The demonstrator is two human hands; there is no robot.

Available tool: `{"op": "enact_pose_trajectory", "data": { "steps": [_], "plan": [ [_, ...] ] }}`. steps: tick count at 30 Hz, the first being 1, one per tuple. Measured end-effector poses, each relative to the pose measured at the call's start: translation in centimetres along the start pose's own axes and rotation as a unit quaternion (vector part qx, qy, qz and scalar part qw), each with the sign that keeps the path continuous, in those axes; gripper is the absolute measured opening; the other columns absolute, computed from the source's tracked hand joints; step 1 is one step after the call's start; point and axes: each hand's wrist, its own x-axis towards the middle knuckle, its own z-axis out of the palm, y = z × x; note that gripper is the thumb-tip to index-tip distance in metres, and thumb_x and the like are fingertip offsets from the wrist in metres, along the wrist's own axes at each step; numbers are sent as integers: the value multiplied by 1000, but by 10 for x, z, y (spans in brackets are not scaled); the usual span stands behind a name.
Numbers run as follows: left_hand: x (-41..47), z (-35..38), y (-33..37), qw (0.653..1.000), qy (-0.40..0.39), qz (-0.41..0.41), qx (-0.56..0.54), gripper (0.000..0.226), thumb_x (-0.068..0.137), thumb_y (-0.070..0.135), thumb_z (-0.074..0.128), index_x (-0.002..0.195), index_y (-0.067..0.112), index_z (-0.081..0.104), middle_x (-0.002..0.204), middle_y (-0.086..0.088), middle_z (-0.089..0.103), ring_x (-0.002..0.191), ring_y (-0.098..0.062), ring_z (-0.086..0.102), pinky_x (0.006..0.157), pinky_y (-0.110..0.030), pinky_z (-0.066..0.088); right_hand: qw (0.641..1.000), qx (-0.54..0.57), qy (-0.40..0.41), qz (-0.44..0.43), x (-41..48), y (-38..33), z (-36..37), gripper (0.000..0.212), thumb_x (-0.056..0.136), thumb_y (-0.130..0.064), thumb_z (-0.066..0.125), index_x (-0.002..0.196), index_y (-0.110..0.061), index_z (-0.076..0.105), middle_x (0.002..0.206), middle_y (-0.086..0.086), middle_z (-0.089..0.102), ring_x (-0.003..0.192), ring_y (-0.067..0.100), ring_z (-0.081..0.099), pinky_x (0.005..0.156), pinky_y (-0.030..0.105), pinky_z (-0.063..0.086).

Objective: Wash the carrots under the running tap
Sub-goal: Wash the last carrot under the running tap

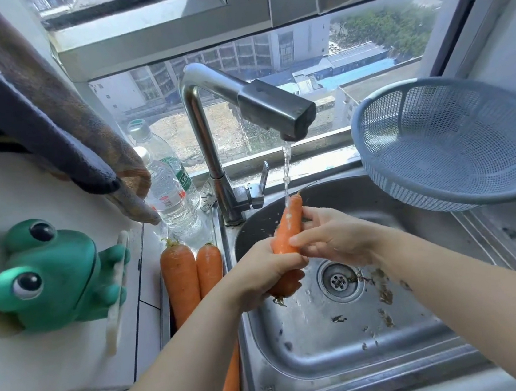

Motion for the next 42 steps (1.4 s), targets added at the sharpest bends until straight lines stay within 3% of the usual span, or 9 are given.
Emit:
{"op": "enact_pose_trajectory", "data": {
  "steps": [5,9,13,19,23,27,32,38,42],
  "plan": [
    [3,6,1,996,25,15,86,27,83,-3,59,110,-3,59,74,-10,55,59,-15,57,56,-28,50,994,-70,78,-28,0,5,6,33,86,-1,65,116,-4,50,113,20,64,97,23,68,72,23,58],
    [0,4,4,999,-2,-12,45,21,85,-4,58,105,3,59,75,-8,53,61,-14,55,58,-27,48,997,-73,5,7,-5,-7,-4,32,89,6,59,120,4,51,116,25,64,103,28,67,83,28,57],
    [1,10,8,996,26,1,86,19,84,-5,56,102,0,60,69,-10,53,60,-19,53,55,-29,46,990,-131,49,-20,-2,-6,-1,28,87,-3,66,112,3,56,98,15,68,87,18,70,78,26,58],
    [-5,6,12,998,7,-3,67,20,81,-3,60,101,0,60,78,-13,53,61,-17,56,59,-30,48,994,-113,-9,13,-7,-16,-5,32,88,4,61,119,1,53,112,20,67,103,25,68,86,29,57],
    [-6,11,20,992,49,22,111,24,73,0,61,97,-5,62,75,-16,53,69,-27,52,66,-40,47,988,-148,26,-31,-3,-16,0,30,87,-4,66,114,1,55,96,13,69,84,15,70,74,22,56],
    [-6,6,22,995,20,1,94,14,84,-5,59,82,9,57,71,-10,52,66,-22,53,63,-33,49,996,-91,-25,-1,-5,-21,-8,36,88,6,60,122,3,51,116,25,64,107,30,66,88,31,56],
    [-6,12,24,989,39,21,141,15,83,-5,60,97,0,60,79,-15,55,73,-27,54,70,-40,49,987,-148,41,-47,-4,-12,-3,33,85,-6,69,115,0,55,102,16,69,94,23,70,88,34,56],
    [-7,9,26,992,22,23,126,15,84,-5,59,85,10,56,78,-13,55,69,-23,54,65,-34,49,990,-139,9,-37,-13,-22,-4,35,85,-1,67,118,0,54,98,13,70,85,16,71,73,23,57],
    [-6,12,28,986,27,34,159,16,82,-5,60,96,3,60,81,-15,58,66,-20,55,64,-33,49,987,-141,54,-58,-10,-17,-3,32,84,-5,69,114,-2,57,109,18,68,96,22,70,76,24,58]
  ]
}}
